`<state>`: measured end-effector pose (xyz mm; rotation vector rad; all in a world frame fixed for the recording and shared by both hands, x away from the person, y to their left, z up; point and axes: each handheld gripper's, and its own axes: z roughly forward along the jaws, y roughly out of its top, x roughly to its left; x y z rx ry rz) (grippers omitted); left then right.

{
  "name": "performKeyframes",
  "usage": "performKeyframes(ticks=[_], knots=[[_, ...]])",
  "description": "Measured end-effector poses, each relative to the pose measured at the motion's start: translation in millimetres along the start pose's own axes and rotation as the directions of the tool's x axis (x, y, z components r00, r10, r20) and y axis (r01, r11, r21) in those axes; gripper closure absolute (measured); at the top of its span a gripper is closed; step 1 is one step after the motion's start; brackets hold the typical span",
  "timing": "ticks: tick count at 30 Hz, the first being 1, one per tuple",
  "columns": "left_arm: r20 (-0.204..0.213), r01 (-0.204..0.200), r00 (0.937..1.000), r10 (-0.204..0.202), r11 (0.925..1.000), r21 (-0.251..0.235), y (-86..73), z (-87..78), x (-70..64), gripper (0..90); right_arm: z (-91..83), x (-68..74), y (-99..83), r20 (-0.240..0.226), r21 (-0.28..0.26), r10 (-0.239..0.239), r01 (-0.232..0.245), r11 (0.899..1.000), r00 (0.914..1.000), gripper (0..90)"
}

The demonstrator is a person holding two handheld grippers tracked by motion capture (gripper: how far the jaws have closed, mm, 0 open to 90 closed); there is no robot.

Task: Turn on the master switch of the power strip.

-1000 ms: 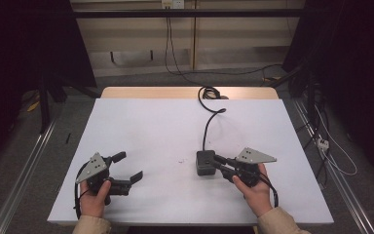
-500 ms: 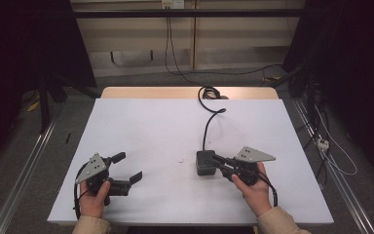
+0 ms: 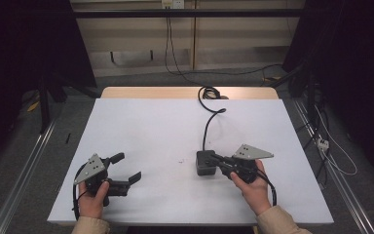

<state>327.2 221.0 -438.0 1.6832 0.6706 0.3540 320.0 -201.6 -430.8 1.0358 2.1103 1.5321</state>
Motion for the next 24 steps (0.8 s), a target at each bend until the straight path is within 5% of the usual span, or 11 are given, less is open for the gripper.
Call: performKeyframes(ticks=[24], knots=[[-0.001,-0.002,1.0,0.002,1.0,0.006,-0.5,-0.5,0.2,3.6,4.5,0.5,2.7,-0.01,-0.003,-0.007,0.007,1.0,0.9999,90.0]])
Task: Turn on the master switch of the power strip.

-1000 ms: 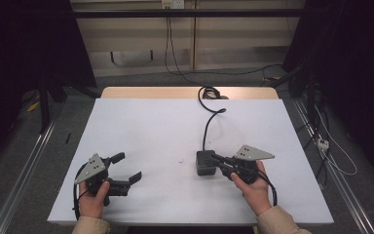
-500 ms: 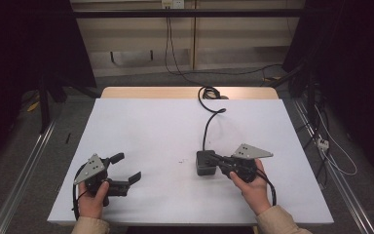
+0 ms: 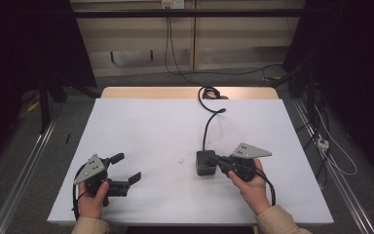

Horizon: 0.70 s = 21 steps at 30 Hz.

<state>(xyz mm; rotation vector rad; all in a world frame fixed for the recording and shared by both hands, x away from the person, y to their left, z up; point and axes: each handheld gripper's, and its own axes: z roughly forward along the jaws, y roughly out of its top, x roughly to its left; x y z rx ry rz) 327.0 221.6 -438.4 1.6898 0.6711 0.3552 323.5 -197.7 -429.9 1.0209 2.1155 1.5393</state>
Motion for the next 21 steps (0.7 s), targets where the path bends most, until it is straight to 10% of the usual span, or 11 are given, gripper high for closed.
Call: performKeyframes(ticks=[21], knots=[[-0.002,0.0,1.0,0.0,1.0,-0.002,0.2,0.4,0.2,3.6,5.7,0.2,-0.3,0.0,0.02,-0.003,0.003,1.0,1.0,90.0]])
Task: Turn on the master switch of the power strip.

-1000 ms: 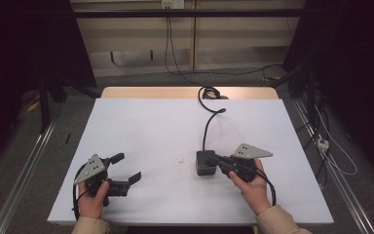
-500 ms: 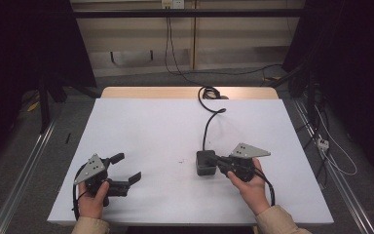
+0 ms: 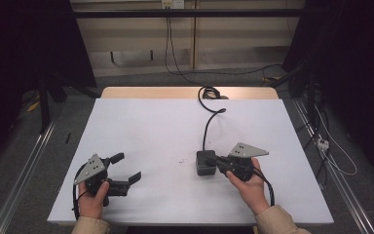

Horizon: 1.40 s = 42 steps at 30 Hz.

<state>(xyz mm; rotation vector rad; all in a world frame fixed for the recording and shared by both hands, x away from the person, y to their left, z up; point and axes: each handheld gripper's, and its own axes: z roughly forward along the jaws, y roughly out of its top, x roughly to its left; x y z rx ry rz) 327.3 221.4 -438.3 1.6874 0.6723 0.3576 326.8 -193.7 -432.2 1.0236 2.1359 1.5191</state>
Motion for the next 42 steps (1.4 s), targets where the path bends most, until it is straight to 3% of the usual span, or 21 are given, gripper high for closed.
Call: performKeyframes(ticks=[24,34,42], knots=[[-0.004,-0.001,1.0,0.001,1.0,-0.001,0.1,-0.5,0.3,3.5,4.0,1.9,-2.5,0.001,0.019,-0.02,0.02,1.0,0.9998,90.0],[-0.006,0.001,1.0,-0.001,1.0,-0.003,0.2,-0.7,-0.1,3.6,4.7,3.9,-3.8,0.015,0.014,-0.068,0.068,0.998,0.9976,90.0],[-0.006,0.0,1.0,0.0,1.0,0.001,0.1,-0.1,-0.4,3.5,4.8,2.5,-5.0,0.008,0.012,-0.035,0.035,0.999,0.9993,90.0]])
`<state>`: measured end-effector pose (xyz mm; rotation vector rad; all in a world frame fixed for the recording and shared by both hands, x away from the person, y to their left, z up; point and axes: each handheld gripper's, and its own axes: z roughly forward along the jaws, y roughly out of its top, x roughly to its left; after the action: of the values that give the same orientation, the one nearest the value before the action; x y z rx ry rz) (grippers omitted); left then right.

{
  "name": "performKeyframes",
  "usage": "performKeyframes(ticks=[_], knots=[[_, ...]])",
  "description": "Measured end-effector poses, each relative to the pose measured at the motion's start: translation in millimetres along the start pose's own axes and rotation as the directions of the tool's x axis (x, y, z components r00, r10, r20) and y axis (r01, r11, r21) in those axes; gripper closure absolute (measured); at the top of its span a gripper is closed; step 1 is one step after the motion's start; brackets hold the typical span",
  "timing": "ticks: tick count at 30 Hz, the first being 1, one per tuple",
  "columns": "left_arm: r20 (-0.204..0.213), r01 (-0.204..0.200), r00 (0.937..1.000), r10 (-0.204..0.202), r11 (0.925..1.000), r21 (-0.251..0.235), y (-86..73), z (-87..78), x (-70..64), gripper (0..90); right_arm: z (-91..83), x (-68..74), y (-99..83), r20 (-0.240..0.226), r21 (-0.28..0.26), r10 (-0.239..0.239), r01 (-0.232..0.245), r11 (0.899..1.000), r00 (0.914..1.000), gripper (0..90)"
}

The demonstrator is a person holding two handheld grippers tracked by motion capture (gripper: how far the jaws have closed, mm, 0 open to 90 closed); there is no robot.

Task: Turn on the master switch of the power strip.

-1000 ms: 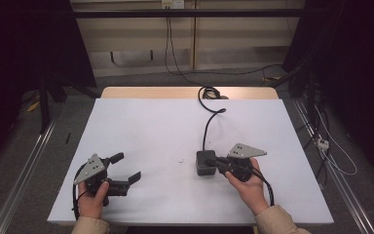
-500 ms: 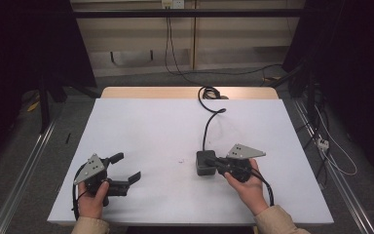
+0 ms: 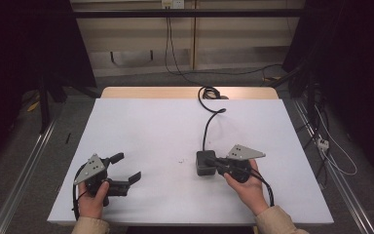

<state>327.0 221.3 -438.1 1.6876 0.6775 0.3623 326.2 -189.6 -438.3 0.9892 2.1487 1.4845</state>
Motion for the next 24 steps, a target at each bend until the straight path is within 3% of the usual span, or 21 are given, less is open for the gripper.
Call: performKeyframes(ticks=[8,12,24], knots=[[0.0,0.004,1.0,-0.004,1.0,-0.004,0.0,0.1,-0.5,3.5,0.3,0.9,-0.1,0.007,0.003,-0.001,0.001,1.0,1.0,90.0],[0.001,0.004,1.0,-0.004,1.0,-0.004,0.0,0.2,-0.6,3.5,0.5,4.5,1.2,0.027,0.016,-0.044,0.043,0.999,0.9987,90.0],[0.001,0.003,1.0,-0.003,1.0,0.0,-0.5,0.8,-0.9,3.5,0.8,5.1,2.3,0.03,0.027,-0.044,0.043,0.999,0.9986,90.0]])
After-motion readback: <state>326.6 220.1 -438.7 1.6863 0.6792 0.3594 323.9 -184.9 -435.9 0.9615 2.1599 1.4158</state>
